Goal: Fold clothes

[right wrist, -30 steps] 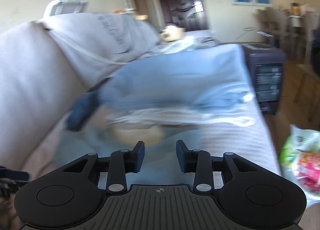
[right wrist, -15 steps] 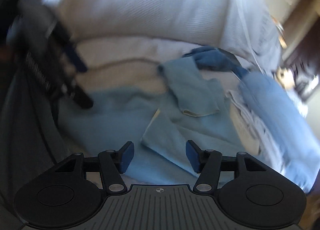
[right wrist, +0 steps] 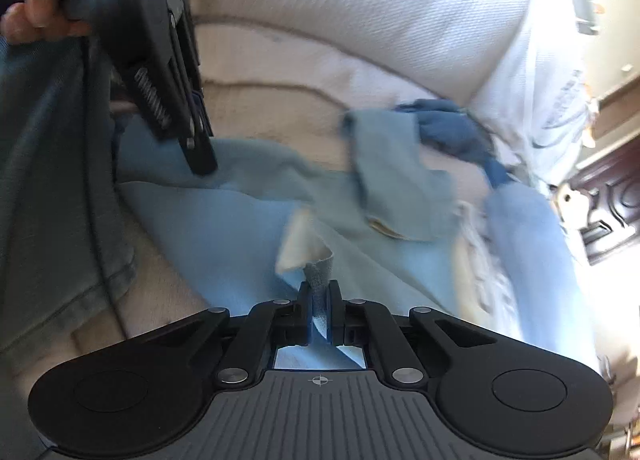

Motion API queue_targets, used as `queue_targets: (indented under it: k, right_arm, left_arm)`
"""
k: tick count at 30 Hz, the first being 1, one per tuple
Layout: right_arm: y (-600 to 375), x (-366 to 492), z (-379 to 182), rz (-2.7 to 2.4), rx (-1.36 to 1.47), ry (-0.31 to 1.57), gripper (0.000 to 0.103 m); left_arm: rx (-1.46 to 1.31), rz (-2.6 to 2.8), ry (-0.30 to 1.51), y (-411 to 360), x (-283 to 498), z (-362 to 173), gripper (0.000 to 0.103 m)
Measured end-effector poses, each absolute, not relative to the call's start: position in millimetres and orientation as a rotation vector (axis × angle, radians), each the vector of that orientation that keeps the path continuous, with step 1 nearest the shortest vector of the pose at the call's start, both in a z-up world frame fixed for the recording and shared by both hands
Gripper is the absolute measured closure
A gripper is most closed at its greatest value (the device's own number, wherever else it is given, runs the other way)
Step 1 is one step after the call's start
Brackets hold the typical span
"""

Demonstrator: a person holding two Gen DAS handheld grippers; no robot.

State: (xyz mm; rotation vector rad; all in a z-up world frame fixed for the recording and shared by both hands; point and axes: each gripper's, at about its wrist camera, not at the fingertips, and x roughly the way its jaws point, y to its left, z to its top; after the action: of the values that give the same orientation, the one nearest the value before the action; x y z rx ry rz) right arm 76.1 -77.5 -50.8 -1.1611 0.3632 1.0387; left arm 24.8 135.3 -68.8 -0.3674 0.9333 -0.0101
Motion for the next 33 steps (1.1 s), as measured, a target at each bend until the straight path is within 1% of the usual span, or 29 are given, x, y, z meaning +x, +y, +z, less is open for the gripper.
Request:
queue_targets:
  k: [4, 8, 12, 16, 17, 19, 20, 21, 22, 24, 26, 30, 33]
  right_arm:
    - [-122, 71, 3, 0.983, -1.088, 0.411, 0.097]
    - [-161, 59, 35, 0.950, -1.049, 0.539, 0.097]
    - [-178, 51, 19, 0.950, -0.997, 0.687, 0.097]
    - [-178, 57, -16, 0.942, -0.989, 0.805, 0.097]
    - [-178, 60, -19, 0.940, -0.979, 0.826, 0.095]
    - [-178, 68, -17, 0.946, -0.949, 0.871, 0.094]
    - [-179, 71, -14, 0.944, -0.934, 0.879, 0.091]
    - [-180, 72, -7, 0.937, -0.919, 0.872, 0.088]
    - [-182, 74, -1, 0.930, -0.906, 0.859, 0.085]
    - [-184, 76, 15, 0.919, -0.890, 0.827, 0.073]
    - [-186, 79, 27, 0.913, -0.852, 0.788, 0.068]
    - [-181, 95, 36, 0.891, -0.671, 0.709, 0.068]
    - [-174, 108, 23, 0.830, -0.535, 0.678, 0.067]
  left_arm:
    - [-0.387, -0.010, 0.917, 149, 11, -38, 0.101]
    - [-0.295, 0.007, 0.927, 153, -4, -10, 0.101]
    - [-0.223, 0.039, 0.991, 153, -11, -20, 0.101]
    - [-0.264, 0.046, 0.984, 155, -12, -26, 0.099]
    - [-0.277, 0.046, 0.973, 157, -11, -24, 0.096]
    - [-0.297, 0.059, 0.954, 162, -7, -16, 0.074]
    - [-0.297, 0.077, 0.941, 164, -3, -12, 0.054]
    - [-0.287, 0.097, 0.923, 166, 1, -8, 0.049]
    - [-0.267, 0.113, 0.906, 166, 6, -5, 0.049]
    - [-0.208, 0.127, 0.870, 161, 21, 0, 0.049]
    - [-0.170, 0.090, 0.825, 150, 39, 2, 0.049]
    - [-0.098, -0.021, 0.774, 118, 83, -10, 0.049]
    - [0.035, -0.068, 0.748, 86, 111, -29, 0.049]
